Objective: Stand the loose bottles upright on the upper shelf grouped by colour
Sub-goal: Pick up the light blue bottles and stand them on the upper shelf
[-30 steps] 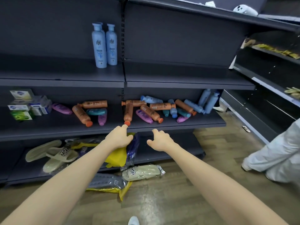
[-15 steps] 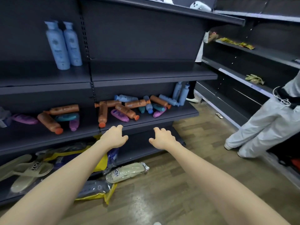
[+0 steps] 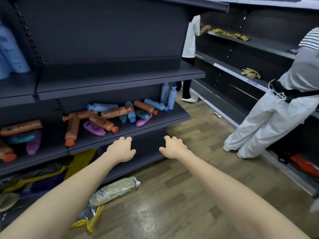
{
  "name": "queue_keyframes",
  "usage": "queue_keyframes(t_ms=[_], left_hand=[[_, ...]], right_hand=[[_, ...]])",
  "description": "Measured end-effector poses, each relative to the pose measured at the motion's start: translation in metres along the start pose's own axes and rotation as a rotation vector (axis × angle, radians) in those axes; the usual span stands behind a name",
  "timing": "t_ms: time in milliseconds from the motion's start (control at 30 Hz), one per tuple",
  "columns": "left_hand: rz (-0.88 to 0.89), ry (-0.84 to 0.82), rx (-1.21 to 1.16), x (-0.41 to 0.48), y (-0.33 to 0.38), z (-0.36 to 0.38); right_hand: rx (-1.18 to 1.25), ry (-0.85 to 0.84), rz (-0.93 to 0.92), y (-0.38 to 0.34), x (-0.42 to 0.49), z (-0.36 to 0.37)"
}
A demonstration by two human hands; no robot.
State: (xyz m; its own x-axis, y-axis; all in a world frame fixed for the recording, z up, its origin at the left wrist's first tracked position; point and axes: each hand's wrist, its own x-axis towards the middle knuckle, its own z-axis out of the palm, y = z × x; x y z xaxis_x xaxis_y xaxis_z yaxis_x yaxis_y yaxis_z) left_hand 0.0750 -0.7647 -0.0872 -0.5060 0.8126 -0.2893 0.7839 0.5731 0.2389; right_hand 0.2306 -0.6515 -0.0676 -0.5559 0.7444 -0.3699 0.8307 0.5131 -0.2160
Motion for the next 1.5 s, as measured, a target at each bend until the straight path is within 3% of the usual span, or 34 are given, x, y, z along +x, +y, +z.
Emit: queue_keyframes(t_ms=[367,767,1100,1500], left_hand=[[0.023,-0.017,0.13,0.057,0.087,0.007],[0.063,-0.125,0.213,0.092,0.117,0.035],[0.068,-0.19,0.187,0.146,0.106,0.044],[-0.001,-0.235,0.122,0.23,0.044,0.03]], right_hand=[[0.052,-0.008,0.042,0.088,0.046,-0.03],[0.071,-0.096,0.085,0.124,0.076,-0.011],[0.049,-0.162,0.103,0.117,0.127,-0.006],[-0.043,-0.237,-0.001,0.048,0.226,-0.013]])
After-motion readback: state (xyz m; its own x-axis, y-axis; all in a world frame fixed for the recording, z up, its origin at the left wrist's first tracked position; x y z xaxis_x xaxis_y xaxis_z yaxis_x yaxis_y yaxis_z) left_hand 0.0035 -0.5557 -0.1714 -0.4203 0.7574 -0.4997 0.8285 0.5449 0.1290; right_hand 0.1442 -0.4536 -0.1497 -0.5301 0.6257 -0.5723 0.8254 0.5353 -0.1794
